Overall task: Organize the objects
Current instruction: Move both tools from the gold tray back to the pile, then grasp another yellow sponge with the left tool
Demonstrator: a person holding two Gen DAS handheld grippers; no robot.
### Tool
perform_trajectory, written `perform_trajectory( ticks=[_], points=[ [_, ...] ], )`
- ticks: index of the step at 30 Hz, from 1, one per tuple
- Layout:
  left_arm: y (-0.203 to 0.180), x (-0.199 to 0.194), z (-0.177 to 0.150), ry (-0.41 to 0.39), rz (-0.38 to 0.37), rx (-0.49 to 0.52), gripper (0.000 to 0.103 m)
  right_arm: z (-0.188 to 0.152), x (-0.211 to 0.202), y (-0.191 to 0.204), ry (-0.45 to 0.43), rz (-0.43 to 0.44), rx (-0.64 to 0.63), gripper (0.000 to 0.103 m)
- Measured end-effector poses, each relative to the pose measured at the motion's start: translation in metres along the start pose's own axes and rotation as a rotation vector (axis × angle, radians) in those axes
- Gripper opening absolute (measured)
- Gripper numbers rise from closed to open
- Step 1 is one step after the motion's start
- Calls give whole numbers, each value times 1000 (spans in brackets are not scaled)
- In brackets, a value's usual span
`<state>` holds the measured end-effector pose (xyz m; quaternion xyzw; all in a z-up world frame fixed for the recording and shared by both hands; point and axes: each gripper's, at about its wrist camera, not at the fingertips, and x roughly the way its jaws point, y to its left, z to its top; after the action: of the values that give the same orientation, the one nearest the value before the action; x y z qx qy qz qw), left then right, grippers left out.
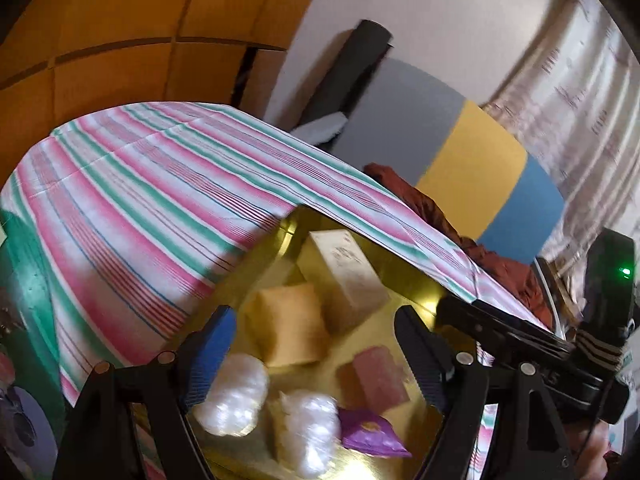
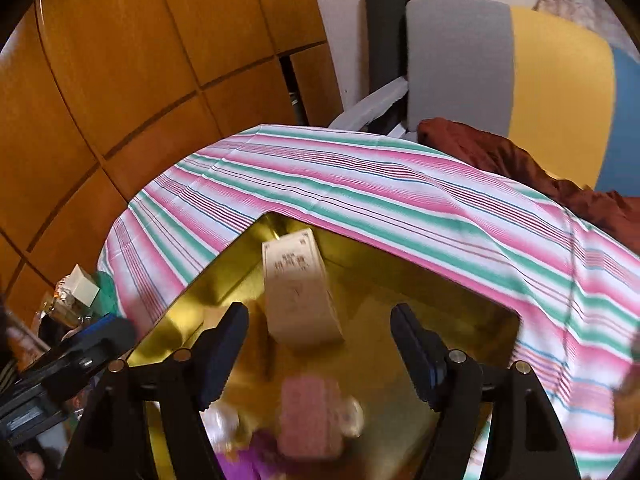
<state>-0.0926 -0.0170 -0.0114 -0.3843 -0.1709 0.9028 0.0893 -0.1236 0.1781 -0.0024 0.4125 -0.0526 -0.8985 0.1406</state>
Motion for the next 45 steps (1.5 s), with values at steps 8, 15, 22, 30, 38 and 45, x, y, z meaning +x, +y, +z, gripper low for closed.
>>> perform_trajectory(
  ticks=[8,15,22,30,38,45],
  points=[
    [-45,6,-31,62,-74,122,83,-45,-64,-38,-50,-51,44,74],
    [-97,5,-68,109,-172,284,83,-93,-114,-100,-54,-161,127,74],
    [-137,4,-103,166,-289,402,83,-136,-156,-173,-49,-265,248,74],
    [-199,9,-137,248,-405,532,83,-156,-184,-254,-8,-408,309,74],
    [-257,32,-164,319,-422,676,85,-184,-182,-312,-35,-384,455,74],
    [-301,63,-176,317,-407,801,85,-181,-187,-322,-75,-307,534,74]
  ],
)
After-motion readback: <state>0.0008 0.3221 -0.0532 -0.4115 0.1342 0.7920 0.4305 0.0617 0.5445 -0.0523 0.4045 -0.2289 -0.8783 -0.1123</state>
